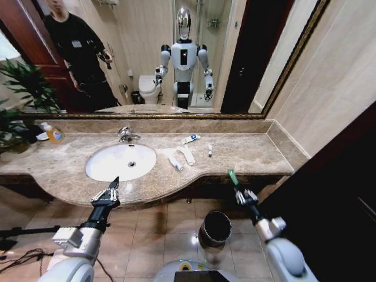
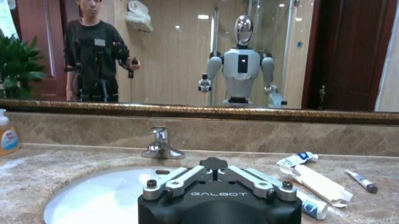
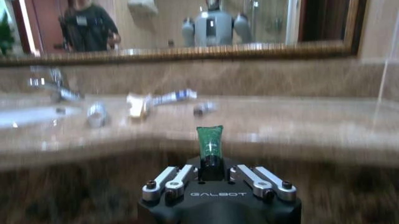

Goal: Pick up the trash from the sink and place it in the trash bin.

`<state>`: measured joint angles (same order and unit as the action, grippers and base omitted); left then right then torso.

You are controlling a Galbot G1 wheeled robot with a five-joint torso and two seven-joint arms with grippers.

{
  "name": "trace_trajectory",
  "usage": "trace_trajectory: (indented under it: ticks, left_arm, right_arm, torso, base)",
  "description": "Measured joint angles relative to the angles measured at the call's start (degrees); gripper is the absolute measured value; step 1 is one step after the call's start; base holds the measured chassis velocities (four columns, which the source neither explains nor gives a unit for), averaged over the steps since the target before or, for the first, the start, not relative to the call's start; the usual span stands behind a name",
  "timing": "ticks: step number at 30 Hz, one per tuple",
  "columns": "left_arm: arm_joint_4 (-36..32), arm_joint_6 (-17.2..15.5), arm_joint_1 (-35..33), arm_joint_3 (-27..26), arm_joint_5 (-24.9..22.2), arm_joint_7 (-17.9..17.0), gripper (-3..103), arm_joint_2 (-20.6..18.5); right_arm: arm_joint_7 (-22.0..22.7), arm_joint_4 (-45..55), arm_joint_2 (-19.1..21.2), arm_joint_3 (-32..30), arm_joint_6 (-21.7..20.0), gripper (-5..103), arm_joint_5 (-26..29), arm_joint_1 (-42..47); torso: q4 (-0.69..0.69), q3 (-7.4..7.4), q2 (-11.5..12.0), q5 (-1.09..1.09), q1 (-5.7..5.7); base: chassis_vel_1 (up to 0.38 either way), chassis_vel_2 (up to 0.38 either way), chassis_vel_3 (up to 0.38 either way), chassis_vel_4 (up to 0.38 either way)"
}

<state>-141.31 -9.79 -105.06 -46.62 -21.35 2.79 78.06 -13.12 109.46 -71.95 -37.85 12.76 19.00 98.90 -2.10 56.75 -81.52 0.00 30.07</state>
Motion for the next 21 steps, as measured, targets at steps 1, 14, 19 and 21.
trace_trajectory:
  ticks: [1, 14, 19, 21]
  left_arm:
    - [0.0, 0.0, 0.0, 0.0, 0.0, 0.0, 0, 0.0]
    - [0.0, 0.0, 0.0, 0.0, 0.0, 0.0, 0, 0.0]
    - [0.0, 0.0, 0.0, 0.0, 0.0, 0.0, 0, 0.0]
    - [0.0, 0.0, 0.0, 0.0, 0.0, 0.0, 0, 0.0]
  right_arm:
    - [-0.3, -1.6, -0.6, 0.3, 0.6, 21, -0.6, 0.0]
    - [-1.9, -17.9, -5.4, 3.0, -0.4, 21, -3.6, -5.7]
    - [-1.9, -24.3, -6.0, 3.2, 0.2, 21, -6.1, -10.0]
    - [-1.8, -26.8, -6.1, 3.3, 0.4, 21, -6.9, -11.4]
  torso:
    - [0.0, 0.0, 0.0, 0.01, 0.0]
    - [-0.01, 0.01, 0.0, 0.01, 0.01]
    - [-0.01, 0.01, 0.0, 0.0, 0.01]
    - [-0.01, 0.01, 0.0, 0.0, 0.02]
  base:
    - [0.0, 0.0, 0.0, 0.0]
    - [0.0, 0.0, 0.0, 0.0]
    - [0.0, 0.0, 0.0, 0.0]
    - [0.0, 0.0, 0.0, 0.0]
